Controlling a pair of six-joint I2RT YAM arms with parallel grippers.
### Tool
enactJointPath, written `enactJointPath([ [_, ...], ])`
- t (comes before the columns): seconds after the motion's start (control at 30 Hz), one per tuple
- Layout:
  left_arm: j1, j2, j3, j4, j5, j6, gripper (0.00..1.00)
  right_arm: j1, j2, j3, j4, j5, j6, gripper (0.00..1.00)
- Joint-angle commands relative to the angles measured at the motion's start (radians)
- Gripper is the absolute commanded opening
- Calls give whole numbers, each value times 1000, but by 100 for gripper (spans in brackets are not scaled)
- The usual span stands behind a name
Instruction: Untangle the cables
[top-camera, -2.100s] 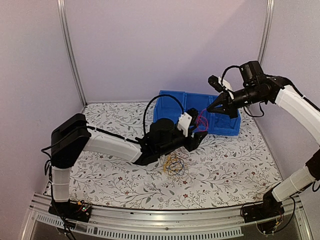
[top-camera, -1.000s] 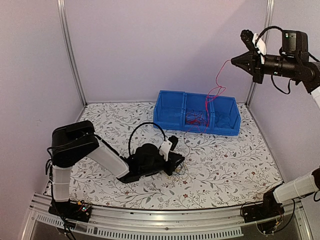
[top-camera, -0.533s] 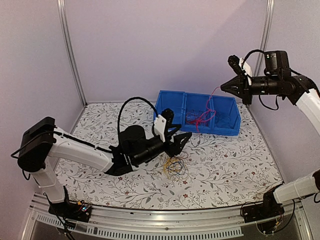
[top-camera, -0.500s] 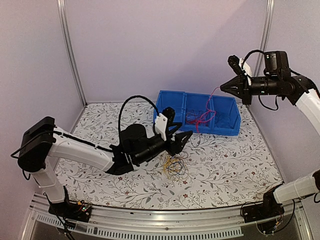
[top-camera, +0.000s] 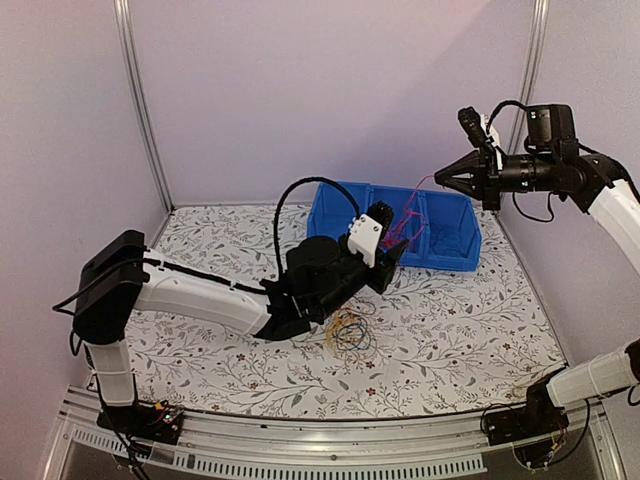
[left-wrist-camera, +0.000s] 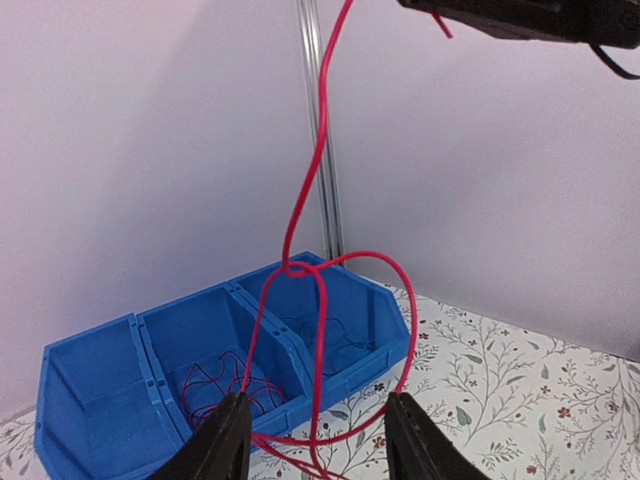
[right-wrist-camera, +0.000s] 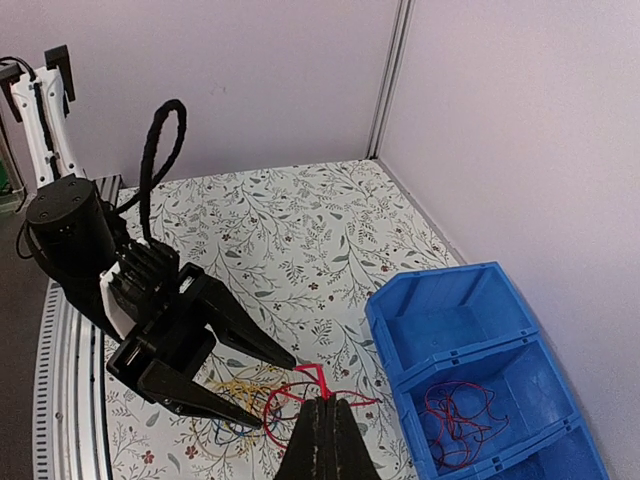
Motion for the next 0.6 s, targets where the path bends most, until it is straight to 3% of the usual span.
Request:
enactJointPath([
  [0.0, 2, 38, 67, -36, -90, 4, 42, -3, -10, -32, 21, -38, 15, 0],
  [0.3, 87, 72, 144, -41, 13, -66, 31, -1, -31, -66, -6, -84, -7, 0],
  [0.47, 146, 114, 191, -94, -70, -195, 29, -2, -32, 11, -91, -179, -24, 0],
  [0.57, 210, 122, 160, -84, -39, -310, 24, -2, -29, 83, -141, -220, -34, 0],
])
